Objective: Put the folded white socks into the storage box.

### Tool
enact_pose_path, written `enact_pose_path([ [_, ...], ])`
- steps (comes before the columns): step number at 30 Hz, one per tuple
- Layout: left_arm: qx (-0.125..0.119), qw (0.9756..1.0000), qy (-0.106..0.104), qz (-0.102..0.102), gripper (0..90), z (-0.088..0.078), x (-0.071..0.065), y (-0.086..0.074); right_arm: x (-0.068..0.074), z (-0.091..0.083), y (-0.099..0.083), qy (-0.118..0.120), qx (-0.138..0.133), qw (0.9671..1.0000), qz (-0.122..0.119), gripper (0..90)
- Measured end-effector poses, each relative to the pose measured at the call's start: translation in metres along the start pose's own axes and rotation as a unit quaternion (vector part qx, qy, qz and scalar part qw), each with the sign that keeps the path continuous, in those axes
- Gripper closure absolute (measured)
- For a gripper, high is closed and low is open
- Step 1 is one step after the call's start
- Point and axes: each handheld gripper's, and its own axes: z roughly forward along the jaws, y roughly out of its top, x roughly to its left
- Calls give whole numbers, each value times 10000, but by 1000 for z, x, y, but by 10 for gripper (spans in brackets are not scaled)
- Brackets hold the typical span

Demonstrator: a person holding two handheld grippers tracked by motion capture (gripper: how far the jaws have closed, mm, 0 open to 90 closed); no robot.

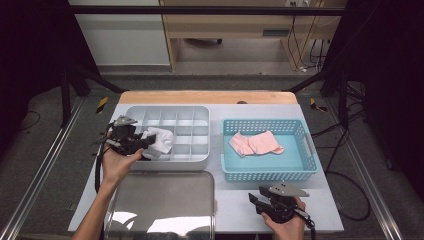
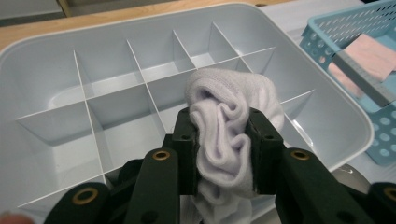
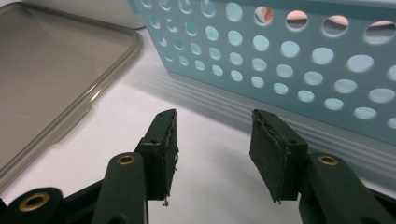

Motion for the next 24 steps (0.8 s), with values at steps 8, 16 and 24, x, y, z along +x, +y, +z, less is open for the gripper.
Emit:
enact_pose_path([
  [8,369,9992,140,71,676,17,6,-3,0,1,0,62,28,10000,38,519],
  [16,726,9967,161,338,677,24,5,-8,-1,4,-1,129,81,9999,36,524],
  [24,1005,9929,216,603,680,33,-2,-13,0,6,-1,173,153,9997,78,524],
])
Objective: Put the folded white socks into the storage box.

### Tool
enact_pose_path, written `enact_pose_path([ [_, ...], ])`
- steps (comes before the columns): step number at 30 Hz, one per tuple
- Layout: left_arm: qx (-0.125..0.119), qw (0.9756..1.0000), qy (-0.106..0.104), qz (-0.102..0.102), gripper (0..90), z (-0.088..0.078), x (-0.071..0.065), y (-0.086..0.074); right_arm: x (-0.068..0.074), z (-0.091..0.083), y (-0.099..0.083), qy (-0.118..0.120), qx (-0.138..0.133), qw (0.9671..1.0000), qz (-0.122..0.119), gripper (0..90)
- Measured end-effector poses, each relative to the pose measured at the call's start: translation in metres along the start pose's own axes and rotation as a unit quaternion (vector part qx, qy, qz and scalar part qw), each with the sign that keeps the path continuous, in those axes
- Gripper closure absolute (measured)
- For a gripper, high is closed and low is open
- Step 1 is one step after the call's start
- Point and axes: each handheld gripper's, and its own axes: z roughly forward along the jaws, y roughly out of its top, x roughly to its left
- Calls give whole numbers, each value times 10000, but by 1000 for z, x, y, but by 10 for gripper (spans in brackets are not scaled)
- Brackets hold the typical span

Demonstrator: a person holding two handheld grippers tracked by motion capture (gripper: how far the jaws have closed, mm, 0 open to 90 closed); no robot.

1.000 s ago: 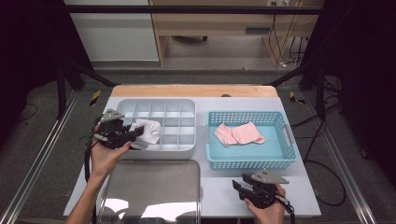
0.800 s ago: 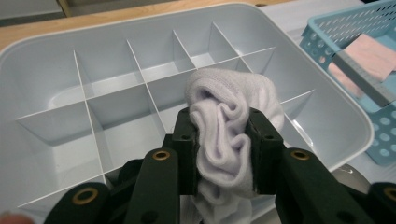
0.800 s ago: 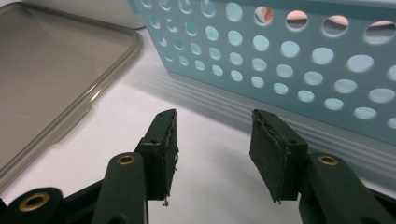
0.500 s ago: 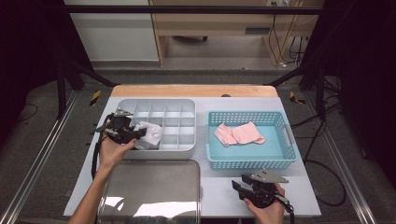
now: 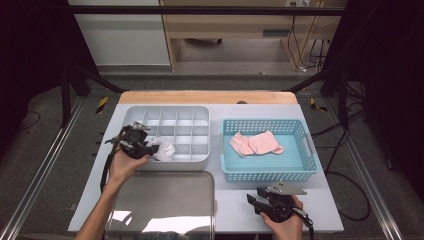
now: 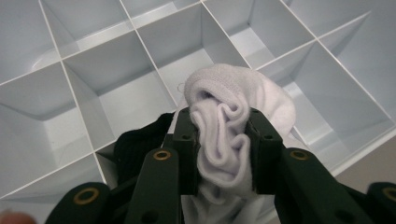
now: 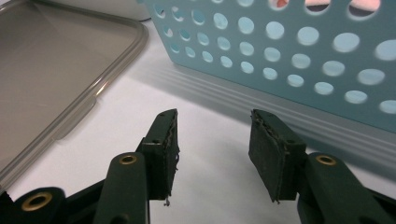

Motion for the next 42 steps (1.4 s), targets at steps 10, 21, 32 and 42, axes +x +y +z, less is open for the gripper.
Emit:
enact_pose_path([
  [10,466,9986,-244,102,687,22,-13,3,-1,2,0,65,57,10000,24,527],
  [21,691,9972,-286,99,689,32,-14,4,1,4,-1,108,114,9999,-5,529],
  [32,-98,9995,-288,62,511,7,-8,4,1,3,-1,107,97,9999,11,521],
  [42,-31,9993,-357,133,458,31,-7,4,2,3,-1,155,128,9998,-9,519],
])
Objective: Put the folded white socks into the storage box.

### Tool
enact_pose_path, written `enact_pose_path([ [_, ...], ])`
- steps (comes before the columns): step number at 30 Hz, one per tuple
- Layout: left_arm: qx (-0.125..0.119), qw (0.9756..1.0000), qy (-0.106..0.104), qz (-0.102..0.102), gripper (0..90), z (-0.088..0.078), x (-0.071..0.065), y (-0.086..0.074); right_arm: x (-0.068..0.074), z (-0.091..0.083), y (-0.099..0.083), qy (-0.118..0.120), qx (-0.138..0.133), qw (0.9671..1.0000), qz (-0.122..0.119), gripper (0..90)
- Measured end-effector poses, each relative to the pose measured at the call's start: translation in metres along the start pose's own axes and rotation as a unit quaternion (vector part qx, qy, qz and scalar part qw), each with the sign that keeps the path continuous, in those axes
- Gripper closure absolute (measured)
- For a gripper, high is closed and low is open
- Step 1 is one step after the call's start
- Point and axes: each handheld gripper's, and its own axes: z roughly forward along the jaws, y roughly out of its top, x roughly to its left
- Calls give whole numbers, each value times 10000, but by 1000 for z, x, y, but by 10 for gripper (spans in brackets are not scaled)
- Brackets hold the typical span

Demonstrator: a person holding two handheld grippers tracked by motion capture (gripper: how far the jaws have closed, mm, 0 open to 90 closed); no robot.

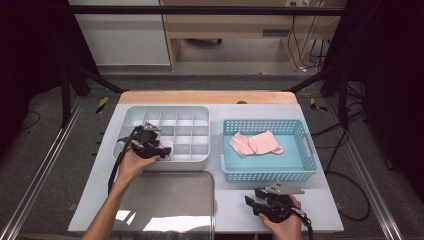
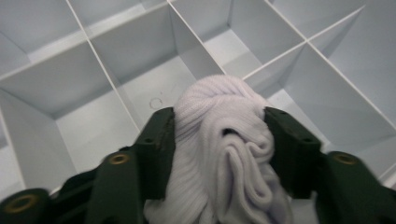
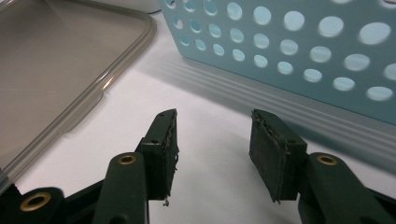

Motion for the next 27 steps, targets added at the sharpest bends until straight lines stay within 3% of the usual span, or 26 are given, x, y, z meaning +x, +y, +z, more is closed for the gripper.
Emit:
enact_pose_path([
  [2,24,9998,-143,-155,617,-1,-1,-2,-1,0,0,-4,-13,10000,-16,522],
  [4,112,9996,-182,-199,677,-2,-1,-4,-1,-1,0,-1,-20,10000,-21,523],
  [7,235,9986,-312,-358,711,-2,1,-5,0,-1,0,3,-22,10000,-8,525],
  [15,547,9985,-8,-91,720,11,-4,-2,0,1,0,24,-6,10000,-57,530],
  [19,441,9988,-123,-174,688,9,-3,-3,1,1,0,40,25,10000,-57,529],
  [22,163,9995,-240,-143,582,-4,-2,-4,1,1,0,43,18,10000,-39,527],
  [25,-202,9998,-15,-61,523,-25,-2,-4,0,0,1,30,-11,10000,-51,527],
  [27,-194,9998,58,-63,535,-31,-1,-6,0,0,1,29,-9,10000,-58,527],
])
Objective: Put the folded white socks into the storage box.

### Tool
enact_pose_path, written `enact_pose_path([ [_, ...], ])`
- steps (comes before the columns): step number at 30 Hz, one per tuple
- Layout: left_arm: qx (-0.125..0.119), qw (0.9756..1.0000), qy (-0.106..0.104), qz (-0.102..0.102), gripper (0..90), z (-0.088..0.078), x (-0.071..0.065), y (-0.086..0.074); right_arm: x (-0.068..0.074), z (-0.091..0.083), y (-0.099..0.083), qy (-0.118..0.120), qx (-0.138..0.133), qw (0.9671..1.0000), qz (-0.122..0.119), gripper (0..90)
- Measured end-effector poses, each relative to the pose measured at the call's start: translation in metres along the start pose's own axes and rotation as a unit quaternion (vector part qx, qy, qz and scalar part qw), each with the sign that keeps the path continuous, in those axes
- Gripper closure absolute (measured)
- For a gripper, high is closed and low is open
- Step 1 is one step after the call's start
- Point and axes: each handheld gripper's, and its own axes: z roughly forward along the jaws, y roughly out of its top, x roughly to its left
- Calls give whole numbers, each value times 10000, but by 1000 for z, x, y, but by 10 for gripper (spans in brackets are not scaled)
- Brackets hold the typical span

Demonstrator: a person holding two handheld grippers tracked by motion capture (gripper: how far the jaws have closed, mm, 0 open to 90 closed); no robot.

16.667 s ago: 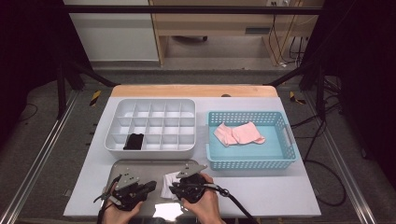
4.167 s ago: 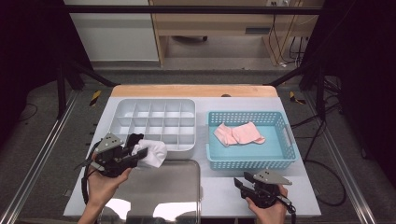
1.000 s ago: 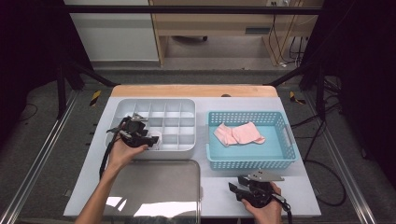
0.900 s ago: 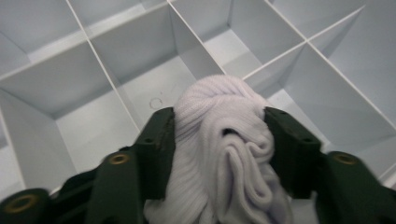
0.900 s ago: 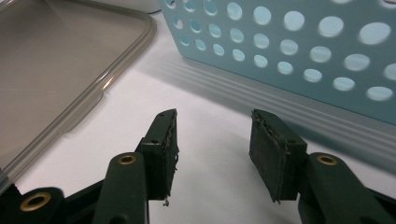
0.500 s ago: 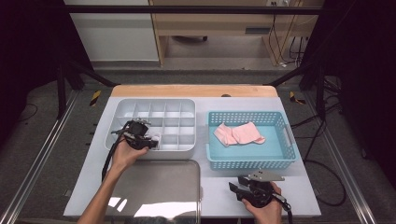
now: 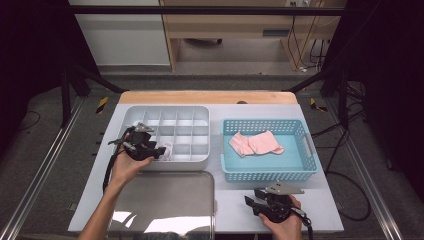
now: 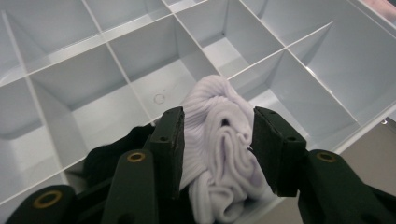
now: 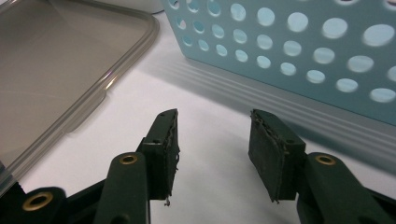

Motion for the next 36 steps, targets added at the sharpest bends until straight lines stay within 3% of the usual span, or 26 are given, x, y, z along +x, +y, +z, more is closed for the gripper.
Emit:
enact_pose_path([
  [3,139,9997,203,68,550,6,0,-4,1,0,0,8,-6,10000,31,528],
  [5,116,9998,177,9,584,9,0,-5,1,0,0,11,-15,10000,23,530],
  [10,230,9995,-76,-214,776,18,-3,-9,0,-2,0,5,-31,10000,18,536],
  [17,399,9989,-84,-215,819,33,-7,-11,0,-2,1,18,-40,10000,5,539],
  [21,395,9990,-59,-176,817,33,-8,-12,1,-2,1,31,-34,10000,10,541],
  [24,236,9992,-193,-267,779,29,-5,-13,1,-4,1,23,-78,10000,9,541],
  [26,65,9995,-253,-188,718,21,-5,-14,1,-5,2,33,-110,9999,11,541],
  [29,-153,9994,-231,-201,639,10,-5,-15,0,-7,3,23,-169,9999,21,541],
  [36,-861,9958,-106,-296,534,-19,-7,-30,1,-16,7,21,-373,9993,23,539],
])
